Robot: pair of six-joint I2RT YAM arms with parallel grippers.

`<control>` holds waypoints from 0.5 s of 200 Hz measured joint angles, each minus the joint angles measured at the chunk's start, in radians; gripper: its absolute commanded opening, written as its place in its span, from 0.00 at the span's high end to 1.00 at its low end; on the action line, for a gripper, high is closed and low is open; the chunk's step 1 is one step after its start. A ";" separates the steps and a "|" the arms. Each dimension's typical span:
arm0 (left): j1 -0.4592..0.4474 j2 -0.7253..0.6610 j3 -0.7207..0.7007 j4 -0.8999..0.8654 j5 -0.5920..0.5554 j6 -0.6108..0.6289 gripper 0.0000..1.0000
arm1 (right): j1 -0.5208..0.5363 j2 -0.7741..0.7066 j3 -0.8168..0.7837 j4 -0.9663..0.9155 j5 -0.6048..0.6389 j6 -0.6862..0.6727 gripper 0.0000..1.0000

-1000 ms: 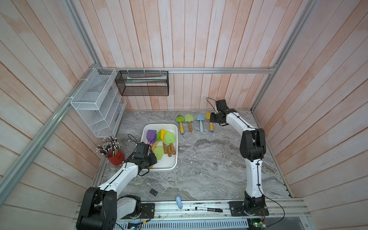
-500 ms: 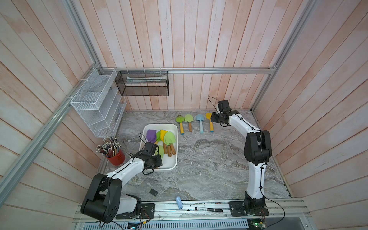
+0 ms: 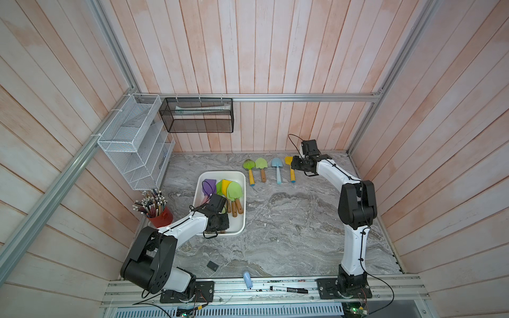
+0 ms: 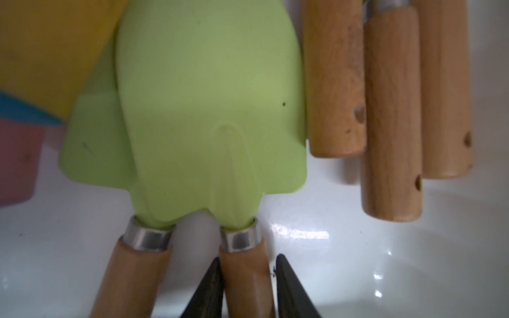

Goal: Take the shovel out of the storage box
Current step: Pick up the shovel from the storage box.

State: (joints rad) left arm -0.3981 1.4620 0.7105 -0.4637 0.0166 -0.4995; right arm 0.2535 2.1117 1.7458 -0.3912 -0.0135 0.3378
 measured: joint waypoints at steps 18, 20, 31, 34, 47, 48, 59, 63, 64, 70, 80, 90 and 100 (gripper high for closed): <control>0.000 0.008 0.008 -0.001 0.000 -0.001 0.75 | 0.000 -0.014 -0.014 0.009 -0.003 0.003 0.49; 0.000 0.008 0.008 -0.001 0.000 -0.001 0.76 | 0.000 -0.016 -0.016 0.010 -0.003 0.002 0.49; 0.000 0.008 0.010 0.000 0.000 -0.001 0.77 | 0.000 -0.027 -0.026 0.015 -0.003 0.003 0.49; -0.001 0.008 0.010 0.000 0.000 -0.001 0.78 | 0.000 -0.030 -0.029 0.016 -0.003 0.003 0.49; -0.001 0.008 0.013 -0.005 0.000 -0.002 0.80 | 0.000 -0.046 -0.045 0.025 -0.003 0.003 0.49; -0.001 0.008 0.014 -0.005 0.000 -0.002 0.81 | 0.000 -0.047 -0.047 0.026 -0.003 0.003 0.49; -0.001 0.007 0.017 -0.011 0.000 -0.002 0.83 | 0.000 -0.063 -0.065 0.032 -0.004 0.003 0.49; -0.001 0.006 0.018 -0.014 0.000 -0.002 0.84 | 0.000 -0.070 -0.071 0.032 -0.003 0.003 0.49; -0.001 0.006 0.019 -0.015 0.000 -0.002 0.84 | 0.000 -0.071 -0.072 0.032 -0.003 0.003 0.49; -0.001 0.003 0.020 -0.019 0.000 -0.002 0.84 | 0.000 -0.081 -0.082 0.033 -0.004 0.003 0.49; -0.001 -0.003 0.022 -0.034 -0.003 -0.002 0.84 | 0.000 -0.095 -0.095 0.037 -0.004 0.003 0.49; -0.001 -0.007 0.027 -0.051 -0.004 -0.002 0.84 | 0.001 -0.111 -0.108 0.042 -0.004 0.003 0.49; 0.000 -0.011 0.038 -0.070 -0.006 -0.002 0.84 | 0.002 -0.128 -0.122 0.047 -0.004 0.004 0.49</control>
State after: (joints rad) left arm -0.3985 1.4506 0.7486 -0.5335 0.0101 -0.5014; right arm 0.2554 1.9839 1.6234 -0.3439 -0.0174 0.3420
